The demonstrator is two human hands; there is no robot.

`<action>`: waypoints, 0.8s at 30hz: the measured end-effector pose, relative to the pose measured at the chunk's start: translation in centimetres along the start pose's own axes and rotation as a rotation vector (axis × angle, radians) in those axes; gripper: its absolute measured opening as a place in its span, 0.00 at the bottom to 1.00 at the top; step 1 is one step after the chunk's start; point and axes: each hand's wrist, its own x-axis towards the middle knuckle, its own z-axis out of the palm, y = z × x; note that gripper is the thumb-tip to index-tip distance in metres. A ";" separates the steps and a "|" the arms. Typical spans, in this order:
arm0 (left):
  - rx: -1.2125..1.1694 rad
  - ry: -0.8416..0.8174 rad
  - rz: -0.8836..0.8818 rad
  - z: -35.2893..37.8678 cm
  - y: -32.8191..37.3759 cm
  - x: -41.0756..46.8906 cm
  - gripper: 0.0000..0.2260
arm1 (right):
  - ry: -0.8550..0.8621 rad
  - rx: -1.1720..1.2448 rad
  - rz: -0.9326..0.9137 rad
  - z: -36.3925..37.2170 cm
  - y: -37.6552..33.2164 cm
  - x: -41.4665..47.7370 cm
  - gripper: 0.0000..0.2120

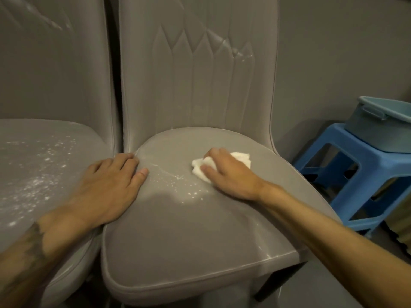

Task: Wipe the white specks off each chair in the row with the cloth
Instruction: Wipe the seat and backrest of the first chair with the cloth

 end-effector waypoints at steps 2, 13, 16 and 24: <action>-0.019 -0.006 -0.011 -0.1 0.1 -0.1 0.40 | -0.033 0.008 -0.119 -0.1 -0.2 -1.2 0.12; -0.059 0.007 -0.038 -0.1 0.4 -0.1 0.36 | -0.053 0.047 -0.080 1.7 -2.5 2.7 0.13; -0.027 -0.003 -0.018 -0.2 0.5 -0.2 0.37 | -0.071 0.019 -0.174 1.2 -2.0 2.4 0.11; 0.217 -0.035 0.116 0.1 -0.4 -0.6 0.38 | -0.039 0.020 0.012 2.9 -2.8 6.2 0.14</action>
